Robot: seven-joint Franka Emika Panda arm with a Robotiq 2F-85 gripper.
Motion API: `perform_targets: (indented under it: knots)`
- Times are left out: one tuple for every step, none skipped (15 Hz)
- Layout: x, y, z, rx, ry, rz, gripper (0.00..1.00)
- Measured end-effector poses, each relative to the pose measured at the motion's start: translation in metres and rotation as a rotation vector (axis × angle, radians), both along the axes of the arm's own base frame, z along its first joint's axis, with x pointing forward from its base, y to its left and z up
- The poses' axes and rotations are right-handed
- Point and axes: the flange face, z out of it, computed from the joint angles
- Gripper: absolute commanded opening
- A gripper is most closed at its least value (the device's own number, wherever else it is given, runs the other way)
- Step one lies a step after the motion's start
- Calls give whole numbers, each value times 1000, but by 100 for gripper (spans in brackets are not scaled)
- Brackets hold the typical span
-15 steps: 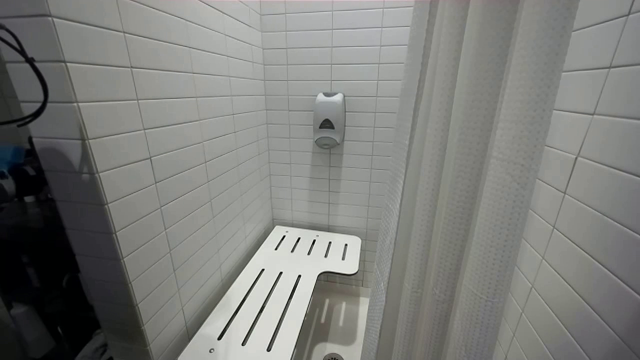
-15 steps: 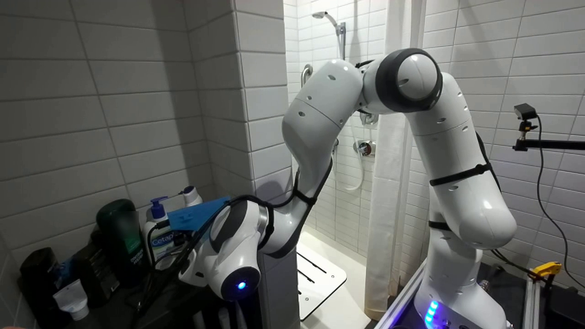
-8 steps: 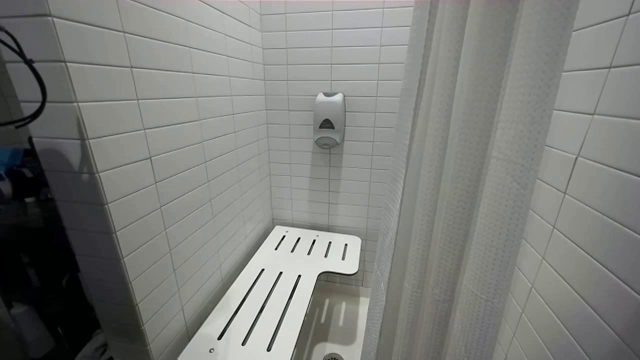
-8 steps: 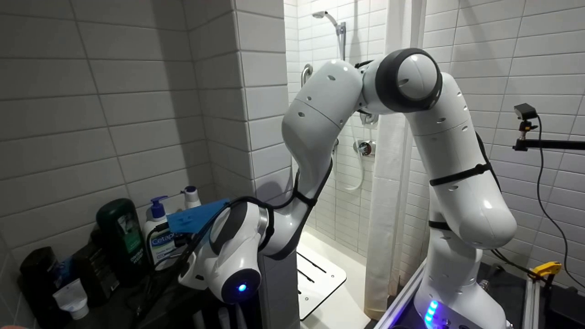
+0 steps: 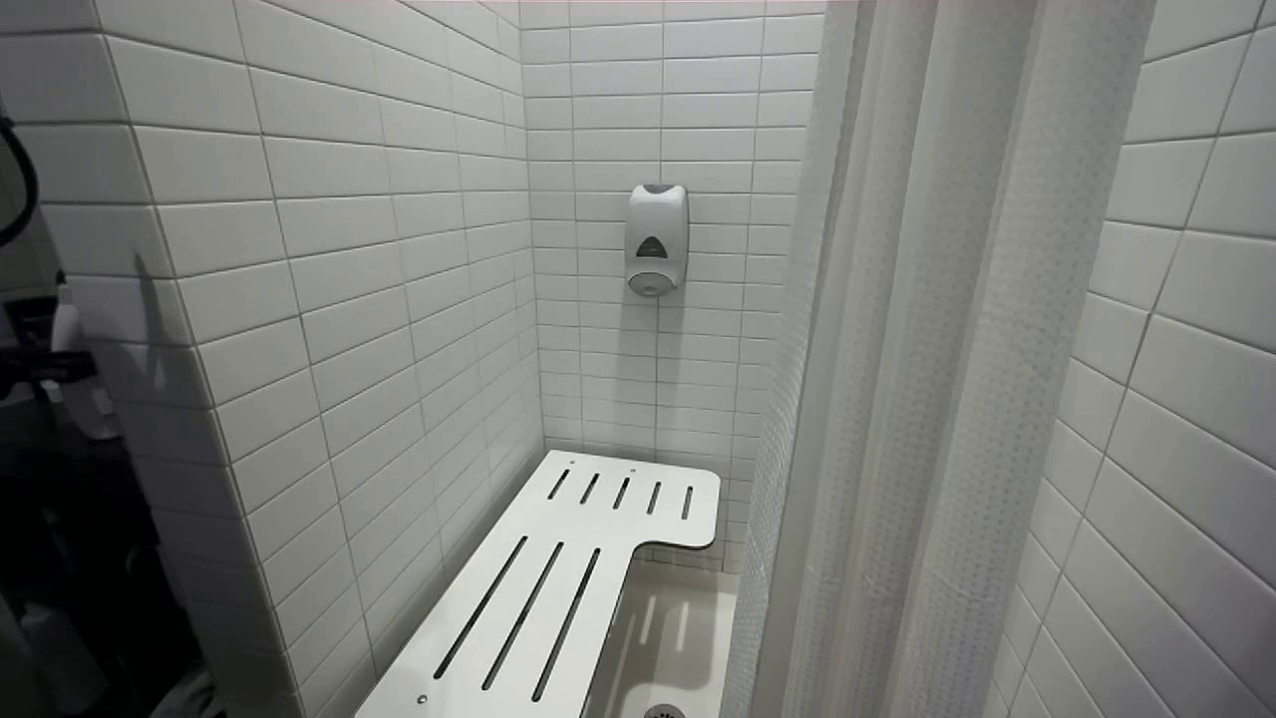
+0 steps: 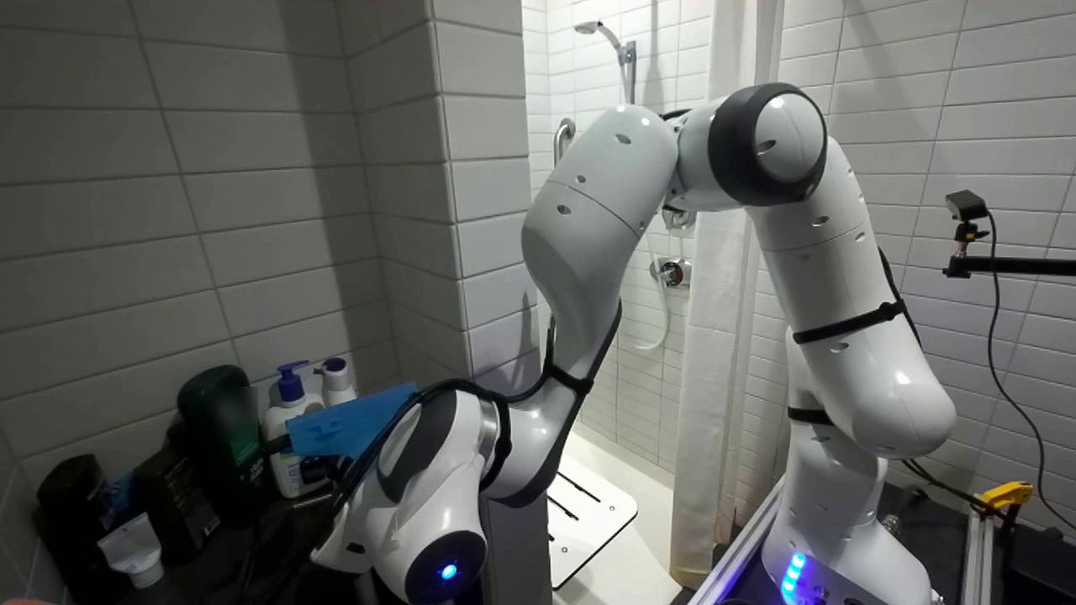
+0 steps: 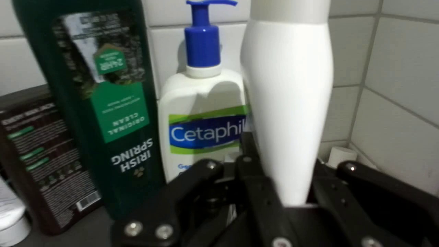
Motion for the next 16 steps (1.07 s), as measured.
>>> perform_targets:
  knots:
    - [-11,7,4,-1,-8,10,5]
    - [-22,13,8,-4,-19,16,5]
    - [-32,18,13,-10,-35,21,5]
    - [-41,22,18,-20,-48,21,5]
    - [-49,25,24,-33,-62,20,5]
    - [-58,26,29,-46,-72,16,5]
    - [-66,28,34,-58,-77,10,5]
    - [-75,29,39,-71,-77,3,5]
    - [-83,30,44,-83,-73,-4,5]
    - [-94,31,50,-98,-68,-8,5]
    - [-104,32,55,-112,-65,-12,5]
    - [-115,34,60,-125,-64,-14,5]
    - [-126,35,64,-135,-65,-13,5]
    - [-136,37,68,-144,-67,-14,5]
    - [-146,38,71,-152,-69,-16,5]
    - [-155,38,75,-158,-71,-19,5]
